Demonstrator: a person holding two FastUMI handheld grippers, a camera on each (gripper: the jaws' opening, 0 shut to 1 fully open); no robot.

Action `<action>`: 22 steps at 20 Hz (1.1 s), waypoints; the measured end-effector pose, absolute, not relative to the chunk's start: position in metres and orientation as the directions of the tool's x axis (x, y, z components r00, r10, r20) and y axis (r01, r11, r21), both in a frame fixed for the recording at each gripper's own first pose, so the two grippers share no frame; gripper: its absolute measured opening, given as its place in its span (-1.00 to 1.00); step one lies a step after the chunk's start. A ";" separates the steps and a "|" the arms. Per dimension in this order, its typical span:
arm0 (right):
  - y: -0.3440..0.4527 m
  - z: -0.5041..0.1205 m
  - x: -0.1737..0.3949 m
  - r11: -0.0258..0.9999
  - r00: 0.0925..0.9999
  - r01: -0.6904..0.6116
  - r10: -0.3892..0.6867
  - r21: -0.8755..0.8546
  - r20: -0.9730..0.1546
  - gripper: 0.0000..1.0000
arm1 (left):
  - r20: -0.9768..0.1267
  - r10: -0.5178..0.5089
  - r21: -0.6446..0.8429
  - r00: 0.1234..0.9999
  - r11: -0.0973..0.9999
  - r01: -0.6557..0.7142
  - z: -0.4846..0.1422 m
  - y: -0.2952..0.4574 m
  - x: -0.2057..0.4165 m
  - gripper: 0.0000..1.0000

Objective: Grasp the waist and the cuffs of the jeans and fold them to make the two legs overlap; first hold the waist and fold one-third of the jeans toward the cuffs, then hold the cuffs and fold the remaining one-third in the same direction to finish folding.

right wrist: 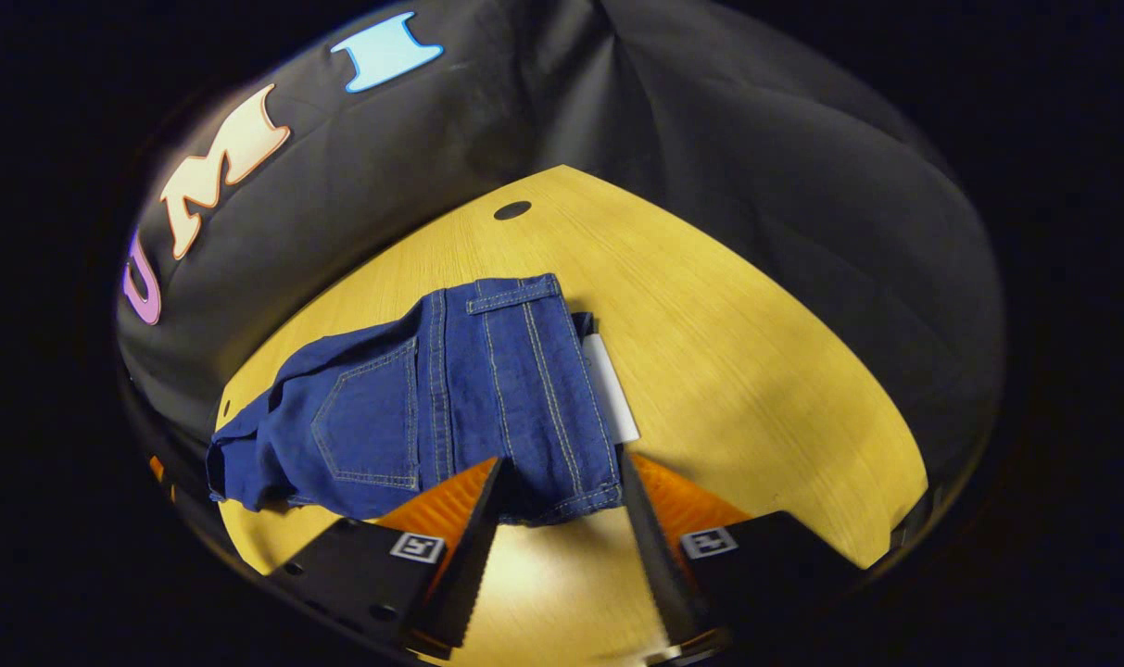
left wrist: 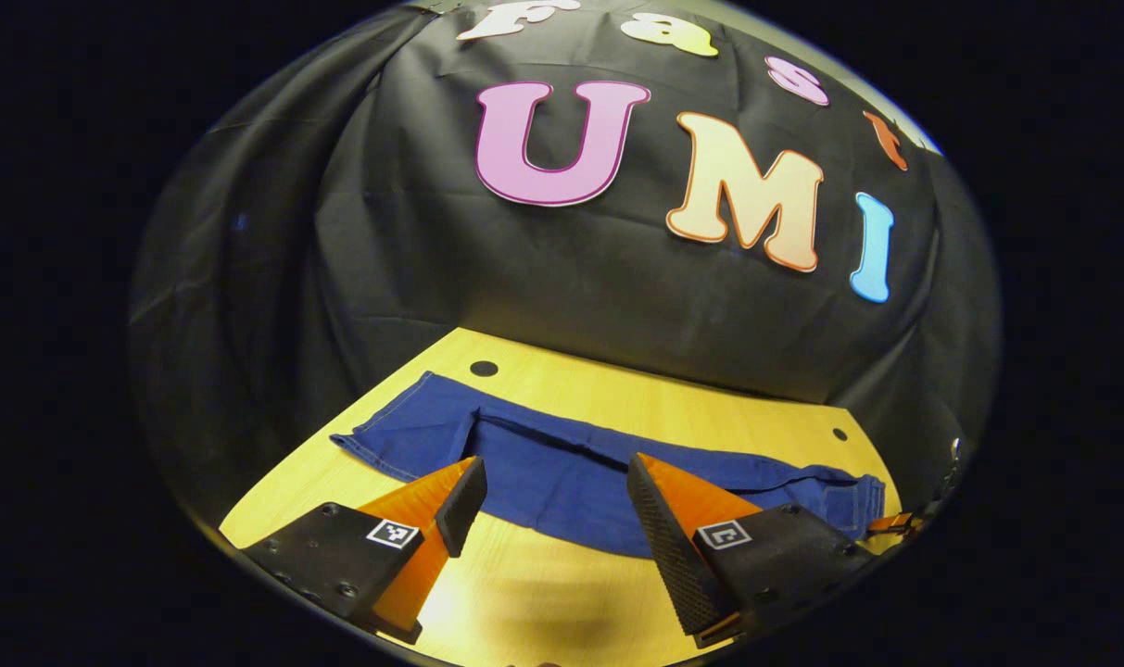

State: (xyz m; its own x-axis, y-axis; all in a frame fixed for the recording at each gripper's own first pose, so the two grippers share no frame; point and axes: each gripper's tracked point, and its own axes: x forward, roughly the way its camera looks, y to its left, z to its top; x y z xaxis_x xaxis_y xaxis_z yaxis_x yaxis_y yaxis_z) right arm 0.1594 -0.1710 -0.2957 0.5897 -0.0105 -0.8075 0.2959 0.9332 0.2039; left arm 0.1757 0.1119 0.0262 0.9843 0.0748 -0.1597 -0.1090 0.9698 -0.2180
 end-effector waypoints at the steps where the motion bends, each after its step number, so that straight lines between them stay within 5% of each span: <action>1: -0.173 -0.295 0.161 0.921 0.590 0.322 -0.015 0.218 -0.808 0.25 | -0.168 0.081 -0.224 0.982 0.967 -0.118 0.024 0.113 0.175 0.87; 3: -0.167 -0.295 0.157 0.906 0.568 0.342 0.010 0.248 -0.823 0.14 | -0.178 0.081 -0.251 0.981 0.960 -0.125 0.020 0.117 0.175 0.87; 9: -0.168 -0.293 0.161 0.866 0.596 0.429 -0.057 0.258 -0.801 -0.74 | -0.187 0.069 -0.275 0.980 0.954 -0.120 0.015 0.151 0.177 0.87; 14: -0.157 -0.262 0.159 0.897 0.637 0.429 -0.218 0.105 -0.740 -0.84 | -0.172 0.021 -0.261 0.985 0.963 -0.066 0.025 0.186 0.185 0.87; 22: -0.122 -0.177 0.155 0.910 0.753 0.403 -0.267 0.100 -0.602 -0.89 | -0.181 -0.064 -0.291 0.981 0.957 0.009 0.010 0.220 0.199 0.87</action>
State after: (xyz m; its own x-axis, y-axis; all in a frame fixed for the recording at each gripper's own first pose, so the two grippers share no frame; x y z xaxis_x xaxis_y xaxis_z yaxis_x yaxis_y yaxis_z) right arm 0.1553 -0.1219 -0.1769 0.7526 -0.2665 -0.6021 0.4026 0.9099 0.1004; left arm 0.1989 0.2197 0.0103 0.9814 -0.0643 -0.1809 0.0091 0.9568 -0.2906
